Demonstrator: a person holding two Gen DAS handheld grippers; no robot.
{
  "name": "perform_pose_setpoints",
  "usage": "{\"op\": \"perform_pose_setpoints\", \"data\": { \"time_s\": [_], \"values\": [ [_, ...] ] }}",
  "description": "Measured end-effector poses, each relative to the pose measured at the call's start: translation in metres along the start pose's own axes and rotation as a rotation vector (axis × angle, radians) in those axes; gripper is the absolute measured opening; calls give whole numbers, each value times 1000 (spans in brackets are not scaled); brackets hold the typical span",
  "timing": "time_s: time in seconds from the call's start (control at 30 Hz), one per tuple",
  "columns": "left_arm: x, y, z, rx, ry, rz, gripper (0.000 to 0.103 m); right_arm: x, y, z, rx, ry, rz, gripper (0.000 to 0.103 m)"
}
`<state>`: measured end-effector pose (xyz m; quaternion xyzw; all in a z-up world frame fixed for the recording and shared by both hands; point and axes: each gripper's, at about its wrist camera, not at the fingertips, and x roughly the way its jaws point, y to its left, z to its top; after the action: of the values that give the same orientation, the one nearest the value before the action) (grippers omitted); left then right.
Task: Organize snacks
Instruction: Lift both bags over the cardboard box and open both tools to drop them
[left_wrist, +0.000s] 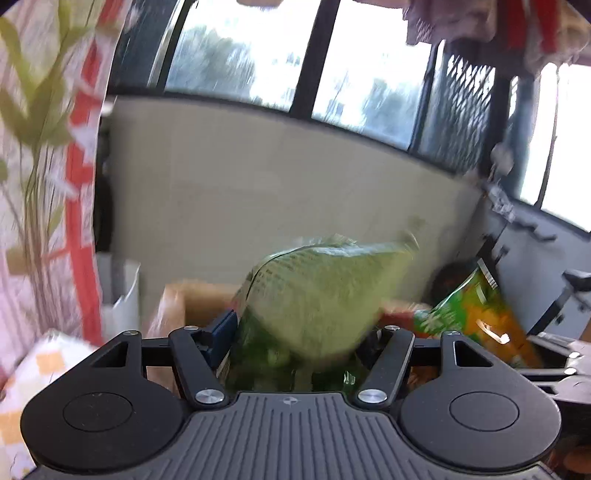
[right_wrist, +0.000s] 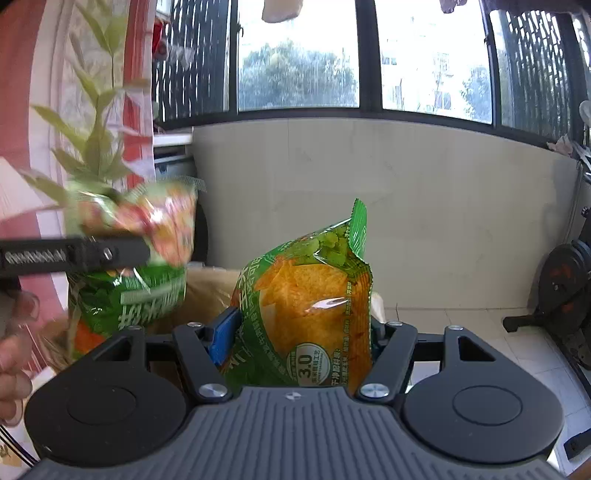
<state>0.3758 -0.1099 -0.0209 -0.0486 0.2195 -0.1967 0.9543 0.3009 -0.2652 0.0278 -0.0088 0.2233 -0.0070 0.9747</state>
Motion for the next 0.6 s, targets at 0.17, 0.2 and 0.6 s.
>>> {"op": "perform_pose_setpoints", "data": {
  "time_s": [0.17, 0.2, 0.6],
  "values": [
    [-4, 22, -5, -50, 55, 18, 83, 9, 3, -12, -34, 88, -13, 76],
    [-8, 24, -6, -48, 54, 23, 83, 8, 3, -13, -34, 92, -11, 76],
    [-40, 14, 9, 9, 22, 41, 54, -31, 2, -20, 40, 71, 30, 77]
  ]
}}
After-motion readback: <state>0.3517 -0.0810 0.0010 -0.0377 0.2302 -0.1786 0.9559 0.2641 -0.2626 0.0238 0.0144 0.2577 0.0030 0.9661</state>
